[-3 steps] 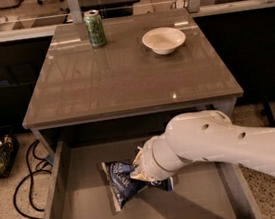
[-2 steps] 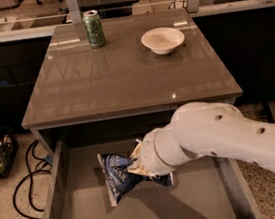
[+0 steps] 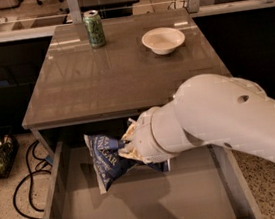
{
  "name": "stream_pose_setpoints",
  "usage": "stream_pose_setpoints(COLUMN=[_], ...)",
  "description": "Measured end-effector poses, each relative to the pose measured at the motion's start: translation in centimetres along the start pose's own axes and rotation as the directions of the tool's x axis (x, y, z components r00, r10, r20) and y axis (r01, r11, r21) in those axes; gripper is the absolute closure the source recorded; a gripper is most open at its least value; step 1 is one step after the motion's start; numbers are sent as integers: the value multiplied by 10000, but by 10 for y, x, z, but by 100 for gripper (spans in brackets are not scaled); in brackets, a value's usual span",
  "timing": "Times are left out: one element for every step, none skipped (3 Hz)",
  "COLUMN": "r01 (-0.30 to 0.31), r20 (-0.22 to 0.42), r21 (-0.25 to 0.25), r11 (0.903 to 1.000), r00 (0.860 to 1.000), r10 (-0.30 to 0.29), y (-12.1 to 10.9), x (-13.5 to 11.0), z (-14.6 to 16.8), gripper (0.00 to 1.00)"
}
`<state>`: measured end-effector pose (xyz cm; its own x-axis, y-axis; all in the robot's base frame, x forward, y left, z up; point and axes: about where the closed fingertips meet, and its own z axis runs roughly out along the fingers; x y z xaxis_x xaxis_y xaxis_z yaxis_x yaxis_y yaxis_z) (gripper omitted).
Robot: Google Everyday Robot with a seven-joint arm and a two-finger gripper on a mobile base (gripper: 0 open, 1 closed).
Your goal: Pick blue chip bag from top drawer and place on counter
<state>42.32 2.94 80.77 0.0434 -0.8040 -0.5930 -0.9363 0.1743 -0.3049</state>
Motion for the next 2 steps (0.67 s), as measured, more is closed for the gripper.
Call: stream_pose_setpoints(r01=[62,23], r20=[208,505], r21=[576,1786], r11=[9983,9839], r00=[9998,9987], r10=[-74,-115], y=[-22,-99], x=[-23,-68], z=[-28,-78], gripper=[100,100])
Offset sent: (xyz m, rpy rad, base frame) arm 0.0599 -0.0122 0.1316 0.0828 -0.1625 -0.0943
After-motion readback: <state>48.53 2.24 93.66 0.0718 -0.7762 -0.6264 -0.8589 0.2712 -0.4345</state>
